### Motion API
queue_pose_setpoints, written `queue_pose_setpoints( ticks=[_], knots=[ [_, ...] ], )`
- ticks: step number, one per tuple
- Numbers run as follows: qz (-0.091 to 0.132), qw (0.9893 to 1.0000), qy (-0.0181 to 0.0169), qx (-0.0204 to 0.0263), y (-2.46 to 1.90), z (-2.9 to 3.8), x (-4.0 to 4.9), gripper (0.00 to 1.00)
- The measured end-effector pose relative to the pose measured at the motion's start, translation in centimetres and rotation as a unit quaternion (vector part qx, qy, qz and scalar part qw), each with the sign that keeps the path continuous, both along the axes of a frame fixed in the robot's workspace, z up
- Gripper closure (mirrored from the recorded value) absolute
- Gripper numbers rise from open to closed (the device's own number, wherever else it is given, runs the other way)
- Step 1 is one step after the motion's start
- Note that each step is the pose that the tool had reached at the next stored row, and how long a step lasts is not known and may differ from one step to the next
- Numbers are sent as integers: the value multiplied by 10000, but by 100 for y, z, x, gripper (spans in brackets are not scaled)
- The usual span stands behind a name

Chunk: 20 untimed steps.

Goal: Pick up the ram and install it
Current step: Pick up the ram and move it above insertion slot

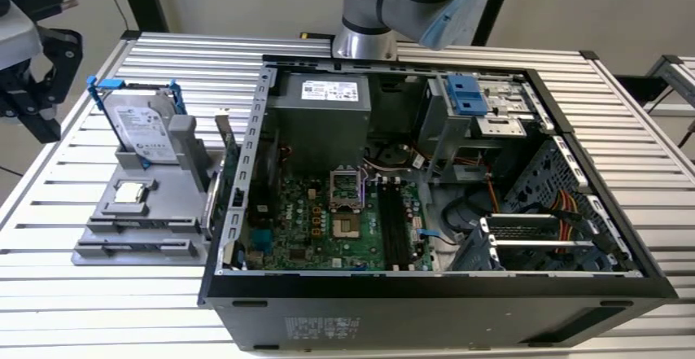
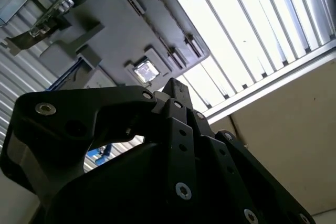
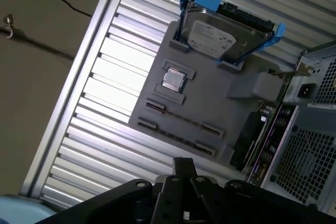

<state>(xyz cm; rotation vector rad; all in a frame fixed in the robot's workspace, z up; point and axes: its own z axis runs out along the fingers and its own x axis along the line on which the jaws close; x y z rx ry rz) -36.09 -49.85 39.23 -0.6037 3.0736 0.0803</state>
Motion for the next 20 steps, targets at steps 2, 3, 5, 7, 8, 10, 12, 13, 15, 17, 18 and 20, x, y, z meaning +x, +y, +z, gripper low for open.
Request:
queue_pose_setpoints(
  ticks=[2,3,5,7,8,10,12,13,15,17,18,20],
  knots=[
    [57,10000,0,0,0,0,0,100],
    [84,10000,0,0,0,0,-1,100],
    [140,9999,0,0,0,0,-1,100],
    [194,9998,0,0,0,0,-1,100],
    [219,9998,0,0,-1,0,-1,100],
    [272,9996,0,0,0,0,-1,100],
    [322,9995,0,0,0,0,-2,100],
    [348,9994,0,0,0,1,-2,100],
    [398,9992,0,0,0,0,-2,100],
    [449,9990,0,0,0,0,-2,100],
    [474,9989,0,0,0,0,-2,100],
    [523,9986,0,0,0,0,-3,100]
  ],
)
